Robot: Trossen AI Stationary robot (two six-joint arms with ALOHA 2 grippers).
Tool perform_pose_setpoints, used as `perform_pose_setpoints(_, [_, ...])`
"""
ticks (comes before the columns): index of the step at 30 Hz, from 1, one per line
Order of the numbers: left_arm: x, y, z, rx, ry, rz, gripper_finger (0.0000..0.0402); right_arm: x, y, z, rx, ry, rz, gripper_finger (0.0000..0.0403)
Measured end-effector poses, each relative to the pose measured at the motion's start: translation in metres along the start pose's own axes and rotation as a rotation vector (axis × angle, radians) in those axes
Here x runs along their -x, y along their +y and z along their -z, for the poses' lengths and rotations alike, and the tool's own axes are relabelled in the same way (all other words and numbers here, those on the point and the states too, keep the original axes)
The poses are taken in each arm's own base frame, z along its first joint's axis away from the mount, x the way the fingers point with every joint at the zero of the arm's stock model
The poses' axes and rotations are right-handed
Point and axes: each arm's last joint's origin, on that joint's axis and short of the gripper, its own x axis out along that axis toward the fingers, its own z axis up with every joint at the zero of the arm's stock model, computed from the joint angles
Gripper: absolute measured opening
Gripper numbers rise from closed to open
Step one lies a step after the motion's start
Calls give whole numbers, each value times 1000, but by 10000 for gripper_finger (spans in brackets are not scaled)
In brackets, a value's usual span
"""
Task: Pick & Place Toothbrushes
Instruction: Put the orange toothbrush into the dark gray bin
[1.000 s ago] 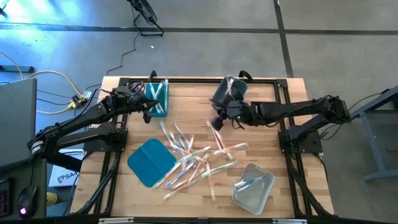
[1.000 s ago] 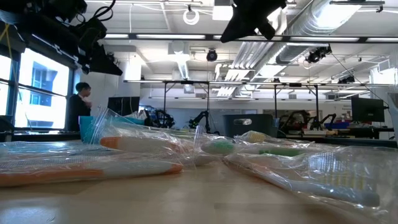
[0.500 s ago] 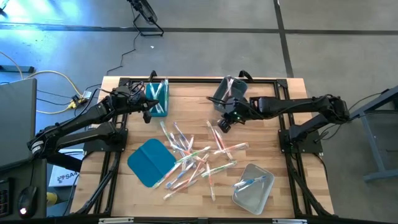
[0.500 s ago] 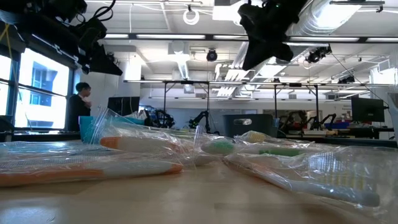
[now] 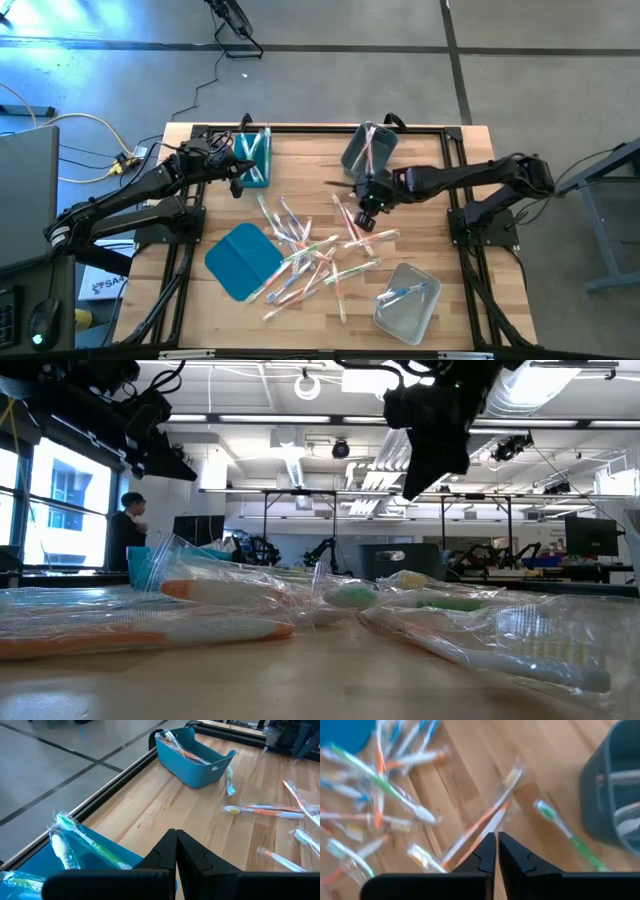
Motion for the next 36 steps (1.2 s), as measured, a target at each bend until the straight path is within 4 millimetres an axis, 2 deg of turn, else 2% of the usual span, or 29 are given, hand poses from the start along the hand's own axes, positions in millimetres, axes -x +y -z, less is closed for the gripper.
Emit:
perform_pose_setpoints(6, [0,0,0,0,0,0,1,-2,14,4,47,-6,-25,106])
perform_pose_setpoints(11, [0,0,0,0,0,0,1,0,28,12,252,16,-99,153])
perform_pose_setpoints(15, [0,0,0,0,0,0,1,3,41,19,370,1,-121,160])
perform_pose_setpoints(24, [0,0,0,0,2,0,1,0,55,23,408,-19,-133,160])
perform_pose_setpoints(28, [0,0,1,1,9,-1,1,-11,58,25,416,10,-132,160])
perform_pose_setpoints(36, [0,0,1,1,10,-1,1,-44,66,39,435,130,-112,158])
